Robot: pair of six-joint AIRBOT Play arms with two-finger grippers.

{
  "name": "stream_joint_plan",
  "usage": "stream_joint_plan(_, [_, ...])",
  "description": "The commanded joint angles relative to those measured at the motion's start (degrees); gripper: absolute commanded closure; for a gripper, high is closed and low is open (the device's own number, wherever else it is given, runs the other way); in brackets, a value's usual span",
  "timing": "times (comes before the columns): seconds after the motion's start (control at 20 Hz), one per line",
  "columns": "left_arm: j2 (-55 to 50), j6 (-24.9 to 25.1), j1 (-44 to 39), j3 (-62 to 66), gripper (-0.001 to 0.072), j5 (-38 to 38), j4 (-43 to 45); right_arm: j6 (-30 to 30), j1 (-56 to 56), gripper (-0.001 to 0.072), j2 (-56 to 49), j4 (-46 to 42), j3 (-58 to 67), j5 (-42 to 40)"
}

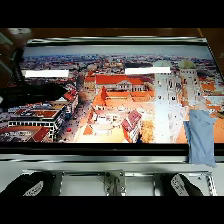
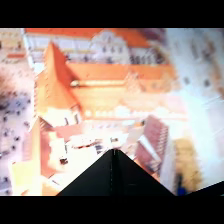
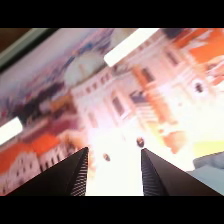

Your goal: Fold the shirts.

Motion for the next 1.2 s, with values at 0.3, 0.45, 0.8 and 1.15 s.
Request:
stream_joint_plan(0.3, [-29.2, -9.01, -10.21, 23.67, 0.0318, -25.88, 28.09, 15.85, 42.62, 0.0084, -13.27, -30.45, 1.55, 13.0])
stream_joint_plan(0.45, [-29.2, -6.75, -10.16, 23.67, 0.0319, -21.9, 28.2, 15.8, 43.39, 0.0084, -13.62, -30.27, 1.55, 12.9])
stream_joint_plan(0.8, [-29.75, -6.32, -10.19, 23.63, 0.0319, -21.75, 28.17, 15.8, 43.3, 0.0084, -13.62, -30.34, 1.55, 12.87])
stream_joint_plan(1.15, [-29.73, -5.88, -10.19, 23.63, 0.0319, -21.75, 28.15, 15.8, 43.3, 0.0084, -13.62, -30.34, 1.55, 12.87])
